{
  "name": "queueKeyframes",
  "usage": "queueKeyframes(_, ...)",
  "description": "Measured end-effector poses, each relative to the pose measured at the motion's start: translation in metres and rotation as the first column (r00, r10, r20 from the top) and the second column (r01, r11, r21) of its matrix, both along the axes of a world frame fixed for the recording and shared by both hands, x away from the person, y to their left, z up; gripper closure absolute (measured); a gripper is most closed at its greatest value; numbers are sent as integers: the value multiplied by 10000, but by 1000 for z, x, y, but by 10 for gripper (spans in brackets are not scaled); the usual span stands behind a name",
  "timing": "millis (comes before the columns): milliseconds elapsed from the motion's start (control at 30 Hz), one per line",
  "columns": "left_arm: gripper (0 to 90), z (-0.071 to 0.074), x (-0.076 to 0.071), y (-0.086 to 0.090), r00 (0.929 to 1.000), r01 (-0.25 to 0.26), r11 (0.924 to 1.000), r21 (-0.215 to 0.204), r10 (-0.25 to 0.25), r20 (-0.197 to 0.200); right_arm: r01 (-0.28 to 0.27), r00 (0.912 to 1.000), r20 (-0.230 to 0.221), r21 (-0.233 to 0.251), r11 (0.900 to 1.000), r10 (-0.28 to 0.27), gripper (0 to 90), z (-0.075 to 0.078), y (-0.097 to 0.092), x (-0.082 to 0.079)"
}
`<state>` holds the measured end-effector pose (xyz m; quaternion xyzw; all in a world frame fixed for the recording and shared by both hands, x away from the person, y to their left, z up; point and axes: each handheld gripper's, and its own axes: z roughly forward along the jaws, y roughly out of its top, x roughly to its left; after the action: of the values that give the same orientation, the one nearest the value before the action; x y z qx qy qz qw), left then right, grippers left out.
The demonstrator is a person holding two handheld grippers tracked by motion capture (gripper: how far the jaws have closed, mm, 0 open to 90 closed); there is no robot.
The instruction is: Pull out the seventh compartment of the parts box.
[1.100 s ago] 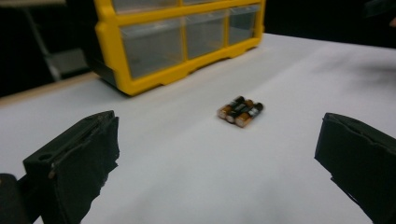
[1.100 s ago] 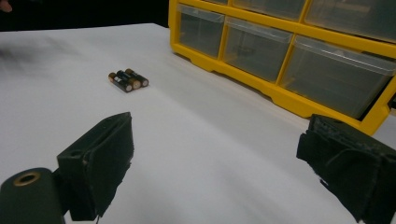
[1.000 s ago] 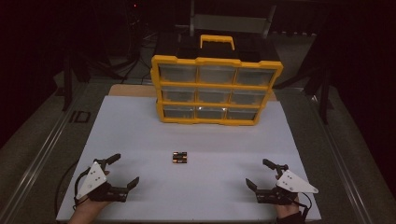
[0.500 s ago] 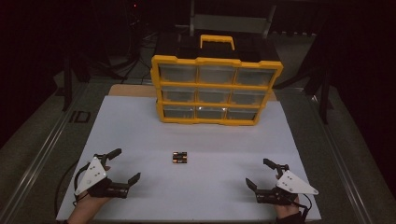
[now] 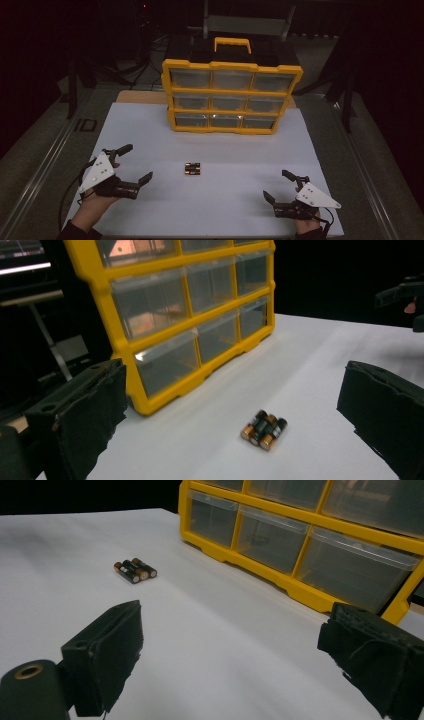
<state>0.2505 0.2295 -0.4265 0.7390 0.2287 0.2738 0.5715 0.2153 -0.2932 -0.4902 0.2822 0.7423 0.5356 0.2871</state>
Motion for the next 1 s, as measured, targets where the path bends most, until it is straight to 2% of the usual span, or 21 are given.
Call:
queueKeyframes(333, 0, 25, 18, -18, 9990, 384, 9980, 498, -394, 201, 46, 10000, 44, 35, 10000, -46, 84, 1, -1, 0)
queueKeyframes(633, 0, 42, 36, -31, 9976, 436, 9945, 954, -484, 490, -29, 10000, 4, 36, 10000, 29, 84, 1, -1, 0)
queueKeyframes(733, 0, 46, 40, -34, 9970, 504, 9938, 996, -559, 539, -40, 10000, 0, 41, 10000, 40, 84, 1, -1, 0)
queueKeyframes(1000, 0, 57, 54, -47, 9938, 669, 9870, 1461, -790, 788, -108, 9999, 10, -12, 9999, 108, 84, 1, -1, 1)
